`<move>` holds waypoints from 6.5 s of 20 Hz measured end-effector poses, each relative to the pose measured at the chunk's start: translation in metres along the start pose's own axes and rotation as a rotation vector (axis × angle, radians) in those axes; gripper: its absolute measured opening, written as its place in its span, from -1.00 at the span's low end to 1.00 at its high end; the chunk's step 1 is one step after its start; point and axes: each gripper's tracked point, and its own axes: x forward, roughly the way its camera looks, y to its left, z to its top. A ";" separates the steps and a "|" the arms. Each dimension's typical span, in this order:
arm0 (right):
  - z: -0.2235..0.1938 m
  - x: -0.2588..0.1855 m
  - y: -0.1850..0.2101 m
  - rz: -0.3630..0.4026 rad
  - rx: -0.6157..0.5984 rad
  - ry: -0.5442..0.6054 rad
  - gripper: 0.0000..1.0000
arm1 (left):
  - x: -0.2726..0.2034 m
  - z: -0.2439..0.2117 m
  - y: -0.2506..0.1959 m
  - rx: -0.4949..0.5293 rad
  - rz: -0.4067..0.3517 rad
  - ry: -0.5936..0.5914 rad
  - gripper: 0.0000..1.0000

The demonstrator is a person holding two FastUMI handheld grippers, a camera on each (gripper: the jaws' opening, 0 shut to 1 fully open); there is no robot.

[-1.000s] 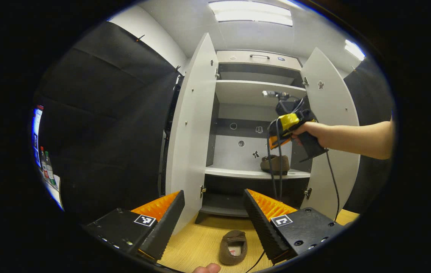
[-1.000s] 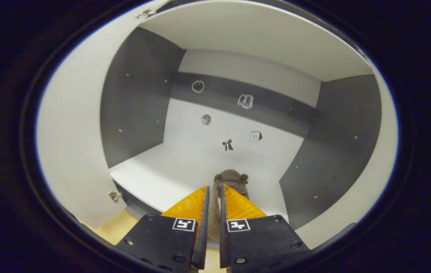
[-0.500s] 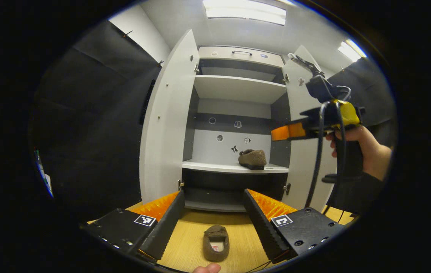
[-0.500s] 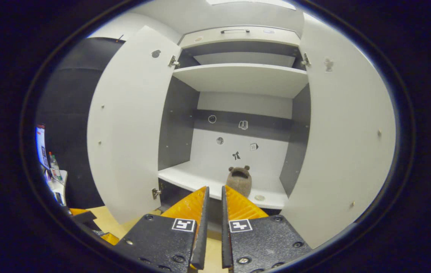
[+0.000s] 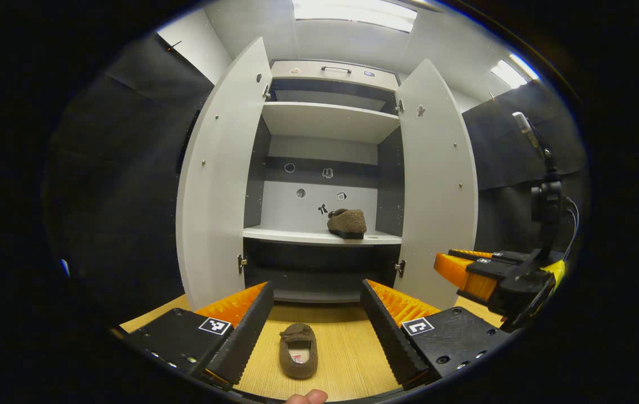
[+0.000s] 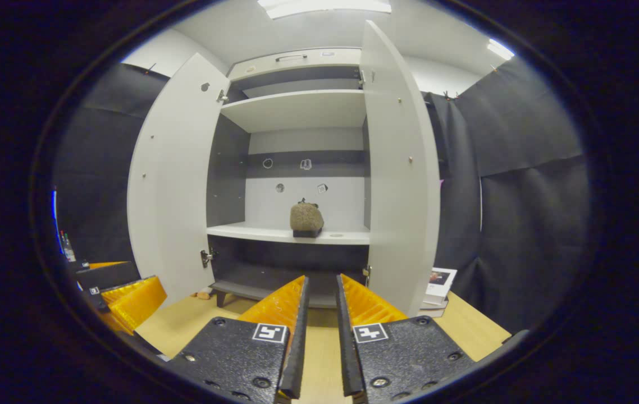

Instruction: Grab one shoe with the right hand and put it into the shoe cabinet, grab the other shoe with the left hand and put it into the shoe cabinet; then close the right door with the right hand and the left door with the left hand.

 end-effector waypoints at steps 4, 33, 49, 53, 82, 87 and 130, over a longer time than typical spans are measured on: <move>-0.021 -0.024 0.002 0.018 -0.056 0.011 0.27 | -0.001 -0.008 -0.005 0.010 -0.011 0.024 0.89; -0.036 -0.065 -0.052 -0.148 -0.042 0.078 0.97 | 0.147 -0.302 0.105 -0.029 -0.003 0.675 0.91; -0.047 -0.035 -0.041 -0.097 -0.044 0.106 0.92 | 0.145 -0.229 0.095 -0.059 0.033 0.507 -1.00; -0.052 -0.033 -0.037 -0.071 -0.029 0.119 0.92 | 0.145 -0.130 0.068 -0.117 0.028 0.361 -1.00; -0.062 -0.054 -0.070 -0.144 0.037 0.166 0.92 | 0.448 0.020 0.095 -0.199 0.163 0.555 -0.88; -0.061 -0.057 -0.073 -0.145 0.034 0.159 0.92 | 0.446 0.021 0.095 -0.217 0.153 0.567 -0.73; 0.137 -0.052 -0.145 -0.095 0.048 -0.141 0.93 | 0.002 0.011 0.003 -0.029 0.003 -0.004 0.89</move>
